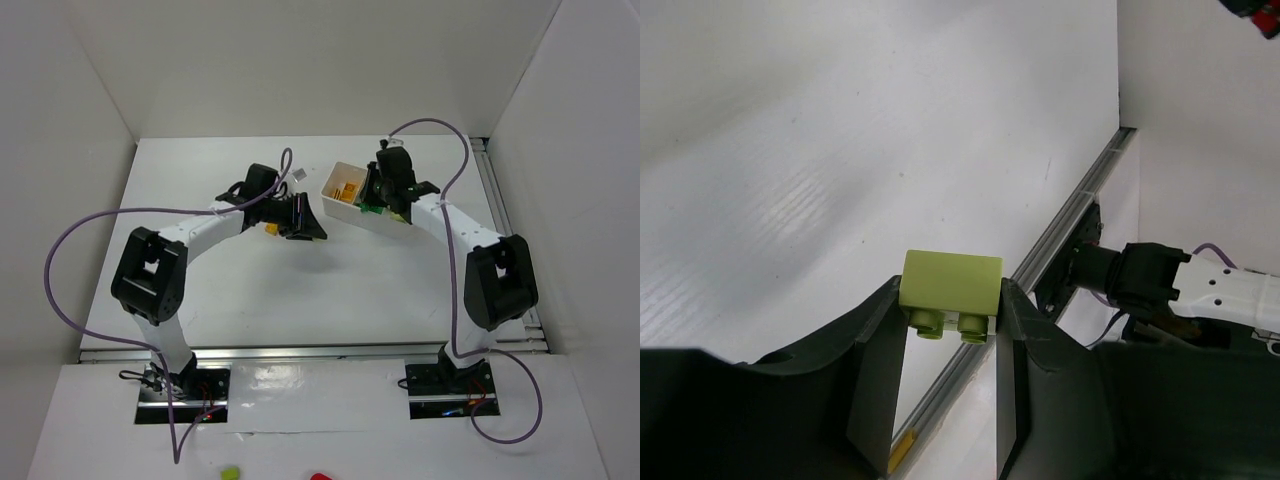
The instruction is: Sort the legos into containers by color
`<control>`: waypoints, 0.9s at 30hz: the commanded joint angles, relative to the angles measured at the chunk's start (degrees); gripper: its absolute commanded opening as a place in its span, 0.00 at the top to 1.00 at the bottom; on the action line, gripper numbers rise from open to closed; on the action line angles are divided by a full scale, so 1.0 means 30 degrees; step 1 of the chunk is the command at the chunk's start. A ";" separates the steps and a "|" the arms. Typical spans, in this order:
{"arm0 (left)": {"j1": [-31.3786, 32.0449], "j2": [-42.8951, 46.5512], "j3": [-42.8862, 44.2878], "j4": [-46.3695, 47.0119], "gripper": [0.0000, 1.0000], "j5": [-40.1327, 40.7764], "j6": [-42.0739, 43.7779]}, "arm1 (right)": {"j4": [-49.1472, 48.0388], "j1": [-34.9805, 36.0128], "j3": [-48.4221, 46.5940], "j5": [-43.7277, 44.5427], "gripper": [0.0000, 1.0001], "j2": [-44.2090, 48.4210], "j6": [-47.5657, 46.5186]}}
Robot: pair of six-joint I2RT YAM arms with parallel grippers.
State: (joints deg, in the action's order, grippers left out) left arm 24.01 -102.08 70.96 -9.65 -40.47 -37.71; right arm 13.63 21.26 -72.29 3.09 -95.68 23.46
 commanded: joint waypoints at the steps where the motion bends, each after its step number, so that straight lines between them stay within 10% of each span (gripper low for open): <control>1: 0.0141 0.0512 0.1713 -0.0589 1.00 -0.0397 0.0325 | -0.0906 -0.0608 -0.1184 0.2338 0.99 -0.0097 -0.0380; 9: 0.0522 -0.0304 0.3912 -0.1674 1.00 0.0596 0.0325 | -0.1203 -0.1431 -0.3237 0.1988 0.92 -0.2821 -0.1374; 11: 0.0727 -0.0804 0.5142 -0.2145 1.00 0.0599 0.0325 | -0.1292 -0.1431 -0.3993 0.1987 0.77 -0.3554 -0.1376; 13: 0.0930 -0.1507 0.6281 -0.2320 1.00 0.0599 0.0093 | -0.0824 -0.1431 -0.4669 0.1782 0.39 -0.4313 -0.1376; 16: 0.1369 -0.2326 0.7775 -0.2555 1.00 0.0599 0.0091 | -0.0295 -0.1431 -0.5551 0.1782 0.27 -0.4494 -0.1550; 27: 0.3214 -0.7155 1.3812 -0.2760 1.00 0.0423 -0.0612 | -0.0091 -0.4968 -0.0320 0.5444 0.34 0.3350 -0.0764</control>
State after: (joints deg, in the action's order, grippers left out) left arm 31.68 -119.31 106.80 -18.28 -38.50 -38.13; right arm 13.21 11.00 -77.97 13.98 -95.42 19.70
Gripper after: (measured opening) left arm 0.455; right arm 0.663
